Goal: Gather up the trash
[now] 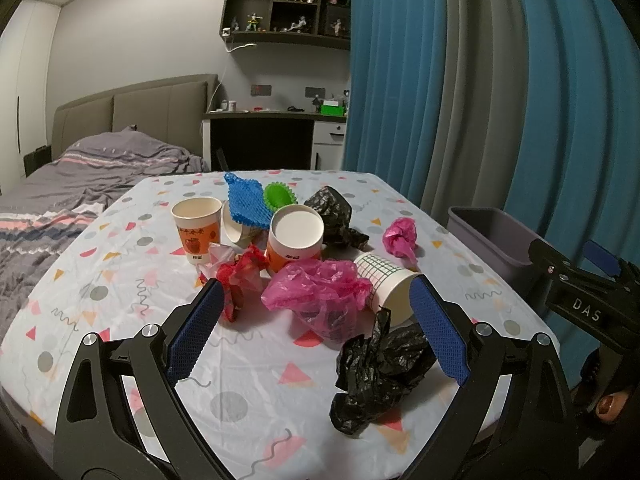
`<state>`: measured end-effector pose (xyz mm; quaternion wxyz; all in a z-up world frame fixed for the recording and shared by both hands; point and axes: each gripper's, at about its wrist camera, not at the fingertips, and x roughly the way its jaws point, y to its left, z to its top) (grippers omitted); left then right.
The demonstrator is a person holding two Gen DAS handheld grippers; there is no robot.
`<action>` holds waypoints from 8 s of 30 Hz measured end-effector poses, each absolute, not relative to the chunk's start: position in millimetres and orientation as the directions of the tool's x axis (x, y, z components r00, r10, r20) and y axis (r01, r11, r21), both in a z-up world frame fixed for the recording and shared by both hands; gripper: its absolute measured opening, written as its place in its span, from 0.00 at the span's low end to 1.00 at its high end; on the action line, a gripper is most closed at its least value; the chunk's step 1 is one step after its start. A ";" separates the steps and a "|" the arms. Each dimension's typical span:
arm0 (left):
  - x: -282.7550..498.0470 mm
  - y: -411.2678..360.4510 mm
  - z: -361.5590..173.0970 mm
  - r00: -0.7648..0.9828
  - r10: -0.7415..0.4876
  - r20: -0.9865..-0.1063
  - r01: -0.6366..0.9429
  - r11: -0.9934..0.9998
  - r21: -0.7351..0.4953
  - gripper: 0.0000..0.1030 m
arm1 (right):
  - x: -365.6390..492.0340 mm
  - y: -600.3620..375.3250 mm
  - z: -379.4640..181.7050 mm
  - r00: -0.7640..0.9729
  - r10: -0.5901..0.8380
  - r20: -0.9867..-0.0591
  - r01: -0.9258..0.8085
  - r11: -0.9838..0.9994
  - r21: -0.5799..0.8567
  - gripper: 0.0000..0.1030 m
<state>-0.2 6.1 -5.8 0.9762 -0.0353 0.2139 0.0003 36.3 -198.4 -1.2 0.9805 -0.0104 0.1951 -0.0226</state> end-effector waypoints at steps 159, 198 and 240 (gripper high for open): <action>67.8 -21.5 31.3 0.899 -0.237 -0.369 0.213 0.971 -0.104 0.11 | 81.1 -227.8 18.1 0.928 0.235 -0.290 -0.224 0.972 0.073 0.02; 282.6 -249.0 -1.3 0.692 -0.564 -0.450 0.551 0.816 -0.176 0.11 | 193.4 -389.1 17.5 0.953 -0.087 -0.289 0.125 0.985 0.115 0.02; 224.9 -160.8 18.6 0.871 -0.295 -0.392 0.255 0.955 -0.150 0.95 | 154.0 -364.5 22.5 0.962 -0.084 -0.260 0.122 0.984 0.134 0.81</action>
